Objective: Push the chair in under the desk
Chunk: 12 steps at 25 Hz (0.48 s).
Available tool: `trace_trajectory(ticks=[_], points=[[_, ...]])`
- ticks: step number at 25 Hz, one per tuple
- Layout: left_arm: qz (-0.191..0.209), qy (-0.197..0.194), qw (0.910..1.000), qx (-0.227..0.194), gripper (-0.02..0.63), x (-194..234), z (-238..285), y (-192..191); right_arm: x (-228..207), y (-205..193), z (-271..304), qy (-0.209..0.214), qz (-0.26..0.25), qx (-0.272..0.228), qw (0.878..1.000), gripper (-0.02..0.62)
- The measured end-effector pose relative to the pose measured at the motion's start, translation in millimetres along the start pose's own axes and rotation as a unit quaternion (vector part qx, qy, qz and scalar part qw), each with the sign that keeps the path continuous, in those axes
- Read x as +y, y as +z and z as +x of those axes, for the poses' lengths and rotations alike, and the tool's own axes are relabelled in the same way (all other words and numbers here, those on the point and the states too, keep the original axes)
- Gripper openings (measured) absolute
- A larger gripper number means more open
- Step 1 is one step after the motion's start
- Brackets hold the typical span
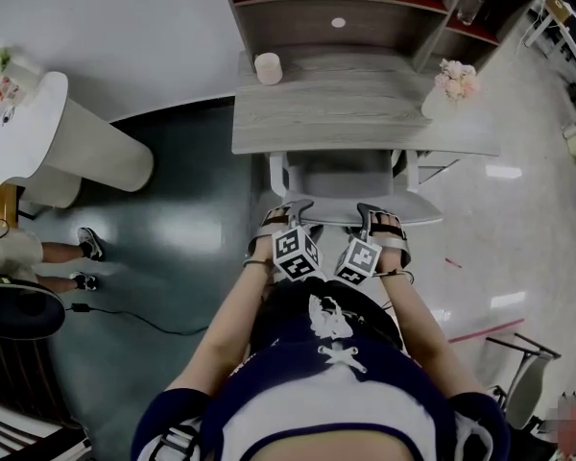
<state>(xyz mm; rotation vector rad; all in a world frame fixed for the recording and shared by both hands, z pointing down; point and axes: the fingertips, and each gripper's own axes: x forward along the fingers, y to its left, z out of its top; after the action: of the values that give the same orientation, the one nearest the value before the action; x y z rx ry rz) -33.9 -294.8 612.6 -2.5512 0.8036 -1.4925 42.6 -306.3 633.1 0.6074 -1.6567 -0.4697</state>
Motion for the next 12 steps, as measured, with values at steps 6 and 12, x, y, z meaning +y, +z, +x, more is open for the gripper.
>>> trace_trajectory(ticks=[6, 12], points=[[-0.048, 0.022, 0.9976, -0.045, 0.245, 6, -23, 10, -7, -2, -36, -0.017, 0.040, -0.046, 0.998, 0.196], [-0.181, 0.066, 0.9715, -0.138, 0.219, 31, -61, 26, -26, -2, -67, -0.036, 0.150, -0.092, 0.984, 0.187]])
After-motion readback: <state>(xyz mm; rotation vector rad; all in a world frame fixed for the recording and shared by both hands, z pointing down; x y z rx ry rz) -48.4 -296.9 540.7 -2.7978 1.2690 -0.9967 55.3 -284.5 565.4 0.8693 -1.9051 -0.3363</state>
